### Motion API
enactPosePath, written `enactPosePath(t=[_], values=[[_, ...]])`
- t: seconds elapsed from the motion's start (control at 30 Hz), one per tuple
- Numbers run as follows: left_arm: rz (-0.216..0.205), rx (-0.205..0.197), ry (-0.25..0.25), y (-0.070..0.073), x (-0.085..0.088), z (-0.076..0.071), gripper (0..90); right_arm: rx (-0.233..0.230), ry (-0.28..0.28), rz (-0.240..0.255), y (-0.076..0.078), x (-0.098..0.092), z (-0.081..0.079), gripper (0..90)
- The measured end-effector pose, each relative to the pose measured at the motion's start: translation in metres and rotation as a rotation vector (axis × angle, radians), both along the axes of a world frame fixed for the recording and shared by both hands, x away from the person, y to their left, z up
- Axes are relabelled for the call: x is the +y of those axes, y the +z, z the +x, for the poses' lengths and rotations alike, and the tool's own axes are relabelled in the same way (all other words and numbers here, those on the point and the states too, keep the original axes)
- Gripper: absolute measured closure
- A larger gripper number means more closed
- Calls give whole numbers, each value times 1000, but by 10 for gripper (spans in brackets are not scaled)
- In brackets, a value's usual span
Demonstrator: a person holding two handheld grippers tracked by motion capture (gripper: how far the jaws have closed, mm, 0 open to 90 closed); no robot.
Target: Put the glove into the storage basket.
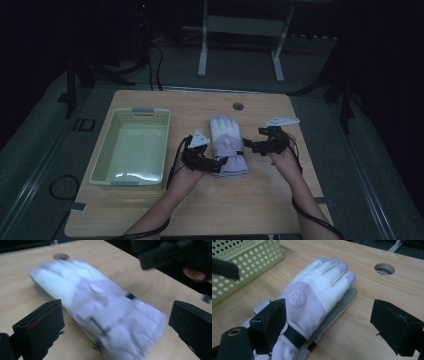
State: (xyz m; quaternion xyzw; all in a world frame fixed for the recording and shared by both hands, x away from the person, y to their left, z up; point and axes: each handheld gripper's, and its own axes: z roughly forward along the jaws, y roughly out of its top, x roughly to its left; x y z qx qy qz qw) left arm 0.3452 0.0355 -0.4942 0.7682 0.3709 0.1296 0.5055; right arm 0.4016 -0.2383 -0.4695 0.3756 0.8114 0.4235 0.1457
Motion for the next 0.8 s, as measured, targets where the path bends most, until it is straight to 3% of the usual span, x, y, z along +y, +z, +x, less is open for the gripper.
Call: enactPosePath(t=[0.03,0.1,0.2,0.3,0.43,0.5,0.6,0.7,0.8], values=[[0,2,7,1,0,5,13,0,-2,3,0,2,2,132],[-15,-7,32,1,1,13,130,8,-5,1,0,4,5,122],[-17,19,45,-5,0,24,143,23,-7,0,-6,9,9,117],[7,73,66,-16,-3,33,144,46,-7,-2,-15,14,13,113],[72,190,135,-33,-11,41,146,62,-36,-18,-26,22,19,174],[62,243,131,-38,-13,43,145,67,-43,-27,-32,25,21,192],[63,258,139,-42,-16,43,147,88,-55,-47,-42,27,24,224],[44,293,131,-48,-15,46,171,139,-52,-72,-53,28,25,265],[54,301,97,-55,-16,48,211,184,-36,-99,-63,29,27,262]])
